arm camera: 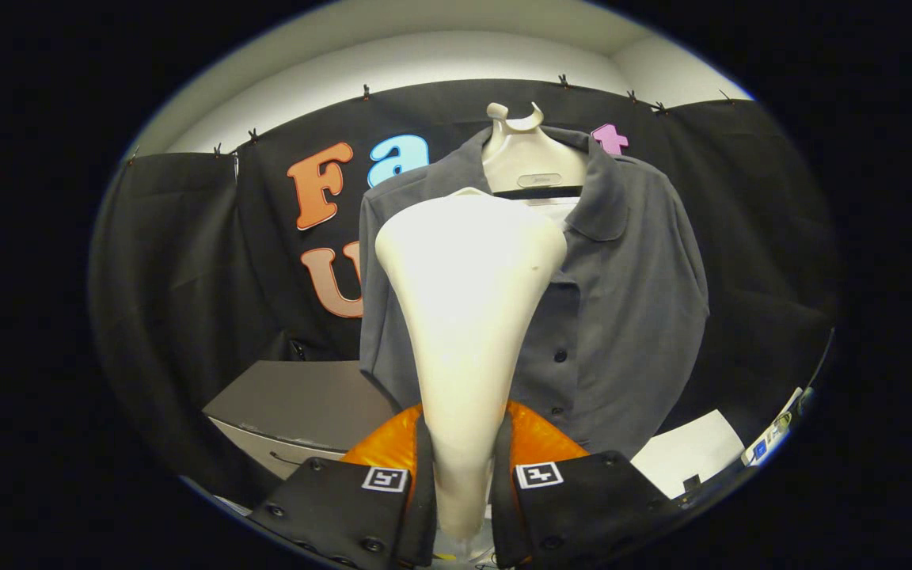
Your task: Iron the clothes twice with a garment steamer, once on the left side and once on the right side.
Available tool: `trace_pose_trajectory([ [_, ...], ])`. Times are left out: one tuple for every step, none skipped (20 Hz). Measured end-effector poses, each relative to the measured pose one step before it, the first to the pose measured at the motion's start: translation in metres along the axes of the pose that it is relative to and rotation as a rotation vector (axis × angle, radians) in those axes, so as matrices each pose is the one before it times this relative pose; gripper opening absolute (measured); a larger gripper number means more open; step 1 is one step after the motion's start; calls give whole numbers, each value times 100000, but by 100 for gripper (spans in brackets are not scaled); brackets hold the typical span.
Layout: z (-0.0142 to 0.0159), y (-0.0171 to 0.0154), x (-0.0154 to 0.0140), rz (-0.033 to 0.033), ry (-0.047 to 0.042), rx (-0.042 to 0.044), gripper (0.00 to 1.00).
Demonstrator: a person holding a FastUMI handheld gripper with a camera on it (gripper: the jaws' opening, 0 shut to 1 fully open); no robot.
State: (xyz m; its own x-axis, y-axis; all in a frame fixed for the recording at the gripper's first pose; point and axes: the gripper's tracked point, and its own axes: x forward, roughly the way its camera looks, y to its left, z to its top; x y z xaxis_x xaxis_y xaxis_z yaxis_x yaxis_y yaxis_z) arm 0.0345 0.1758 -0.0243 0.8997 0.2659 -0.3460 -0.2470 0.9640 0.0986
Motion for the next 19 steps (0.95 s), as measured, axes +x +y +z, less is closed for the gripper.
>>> trace_pose_trajectory([
  [480, -735, -162, -1872, -1258, 64, 36],
  [381, -637, -255, -2092, -1261, -27, 36],
  [395, -682, -152, -1799, -1085, -276, 36],
  [431, -641, -323, -1372, -1178, -133, 36],
  [181, -583, -561, -1064, -816, 372, 36],
  [93, -457, -523, -342, -117, 638, 36],
  [158, -524, -416, -661, -291, 722, 36],
  [358, -736, -395, -1579, -989, -158, 36],
  [356, -740, -185, -1834, -1106, -877, 36],
  [233, -505, -141, -1166, -891, -633, 36],
  [161, -199, -245, -416, -536, 64, 36],
  [96, -241, -44, -68, 93, 369, 36],
  [18, -182, 131, 75, 228, 246, 36],
  [16, -111, 107, 26, 199, 485, 36],
  [-90, -179, -85, 146, -165, 1138, 36],
  [-266, -115, -19, 4, 137, 913, 36],
  [-386, -199, 160, -264, 908, 76, 36],
  [-355, -253, 97, -518, 1429, -321, 36],
  [-140, -213, 99, -544, 954, -58, 36],
])
